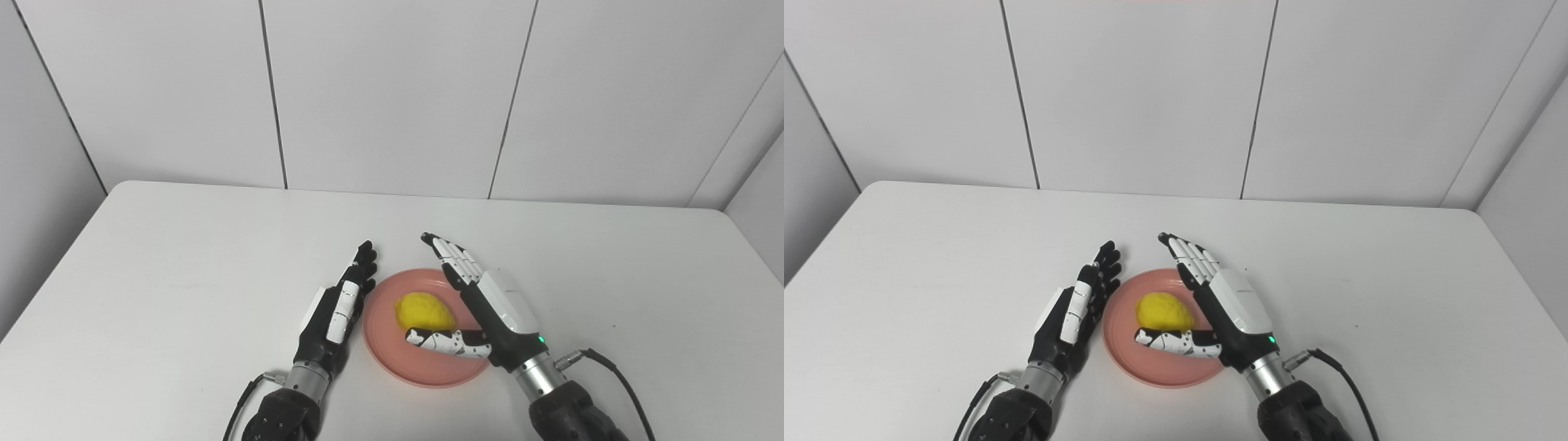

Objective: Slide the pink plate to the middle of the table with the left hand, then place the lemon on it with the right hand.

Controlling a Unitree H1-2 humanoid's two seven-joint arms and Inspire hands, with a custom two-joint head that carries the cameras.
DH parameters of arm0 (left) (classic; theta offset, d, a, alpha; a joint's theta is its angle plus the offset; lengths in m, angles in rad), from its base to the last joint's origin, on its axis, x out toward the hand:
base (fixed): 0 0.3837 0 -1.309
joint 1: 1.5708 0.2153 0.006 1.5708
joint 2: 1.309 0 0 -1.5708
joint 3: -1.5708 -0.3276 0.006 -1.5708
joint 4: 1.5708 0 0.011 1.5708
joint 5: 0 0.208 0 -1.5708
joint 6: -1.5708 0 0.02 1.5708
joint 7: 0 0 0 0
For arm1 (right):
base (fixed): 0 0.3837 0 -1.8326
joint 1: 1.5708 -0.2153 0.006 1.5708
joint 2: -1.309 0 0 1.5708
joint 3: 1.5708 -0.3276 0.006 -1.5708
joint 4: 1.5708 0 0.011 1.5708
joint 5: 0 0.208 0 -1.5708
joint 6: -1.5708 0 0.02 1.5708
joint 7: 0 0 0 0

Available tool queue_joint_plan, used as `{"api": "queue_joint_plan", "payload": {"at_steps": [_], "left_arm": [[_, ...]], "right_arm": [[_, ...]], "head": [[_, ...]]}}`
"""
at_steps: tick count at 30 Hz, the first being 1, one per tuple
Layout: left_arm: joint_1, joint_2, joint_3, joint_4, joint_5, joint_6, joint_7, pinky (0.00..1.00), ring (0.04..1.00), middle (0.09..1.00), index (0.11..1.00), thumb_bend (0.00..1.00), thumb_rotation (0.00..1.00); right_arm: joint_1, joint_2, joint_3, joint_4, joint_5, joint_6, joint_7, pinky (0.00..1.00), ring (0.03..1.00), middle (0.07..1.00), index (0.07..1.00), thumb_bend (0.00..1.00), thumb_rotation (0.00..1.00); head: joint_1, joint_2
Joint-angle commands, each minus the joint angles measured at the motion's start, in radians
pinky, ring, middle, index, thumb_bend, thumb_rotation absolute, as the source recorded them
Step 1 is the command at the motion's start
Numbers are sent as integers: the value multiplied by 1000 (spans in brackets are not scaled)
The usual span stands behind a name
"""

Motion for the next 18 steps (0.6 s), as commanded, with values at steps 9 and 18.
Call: {"api": "queue_joint_plan", "payload": {"at_steps": [9,18], "left_arm": [[0,17,16,1,-15,-29,-10,1000,1000,1000,1000,841,1000],[1,40,24,-2,-10,-34,-11,1000,1000,1000,1000,848,1000]], "right_arm": [[30,42,-143,-59,204,72,22,959,994,1000,997,583,985],[33,77,-189,-28,259,81,14,941,984,995,993,592,1000]], "head": [[-2,-6],[-34,-16]]}}
